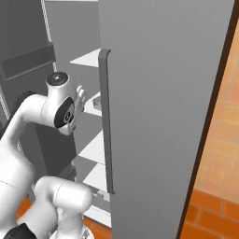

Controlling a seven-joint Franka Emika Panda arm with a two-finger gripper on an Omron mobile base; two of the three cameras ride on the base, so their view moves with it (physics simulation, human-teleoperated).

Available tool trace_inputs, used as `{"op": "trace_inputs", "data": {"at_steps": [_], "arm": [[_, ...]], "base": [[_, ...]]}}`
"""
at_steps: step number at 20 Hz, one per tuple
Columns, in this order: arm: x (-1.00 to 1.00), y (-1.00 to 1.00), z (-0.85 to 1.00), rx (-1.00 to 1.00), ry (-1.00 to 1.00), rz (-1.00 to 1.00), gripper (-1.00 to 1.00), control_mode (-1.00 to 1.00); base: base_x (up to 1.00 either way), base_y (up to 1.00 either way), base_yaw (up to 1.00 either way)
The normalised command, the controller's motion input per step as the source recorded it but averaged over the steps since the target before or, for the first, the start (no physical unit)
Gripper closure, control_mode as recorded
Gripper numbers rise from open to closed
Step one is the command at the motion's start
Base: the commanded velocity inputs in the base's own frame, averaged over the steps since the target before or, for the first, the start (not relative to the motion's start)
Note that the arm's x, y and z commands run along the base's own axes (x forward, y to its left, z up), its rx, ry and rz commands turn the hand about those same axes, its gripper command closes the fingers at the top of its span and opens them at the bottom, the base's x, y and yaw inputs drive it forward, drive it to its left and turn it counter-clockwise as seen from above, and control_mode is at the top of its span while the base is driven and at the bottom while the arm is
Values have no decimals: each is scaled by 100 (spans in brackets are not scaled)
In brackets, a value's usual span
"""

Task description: Take the meat container that has the fish and place it on the second highest rack of the freezer. Then take the vegetable container that has the carrot and avocado and place it on the highest rack of the freezer.

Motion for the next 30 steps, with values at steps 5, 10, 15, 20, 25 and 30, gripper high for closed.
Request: {"op": "trace_inputs", "data": {"at_steps": [5,10,15,20,25,30], "arm": [[-65,-1,37,0,-2,0,-100,-100],[-45,-1,41,0,0,0,-100,-100],[-28,-1,37,0,0,0,-100,-100],[-40,-2,13,0,0,0,-100,-100],[-53,-17,0,-1,0,1,-100,-100],[-22,-2,0,-1,-1,2,-100,-100]], "base": [[0,0,0],[0,0,0],[0,0,0],[0,0,0],[0,0,0],[0,0,0]]}}
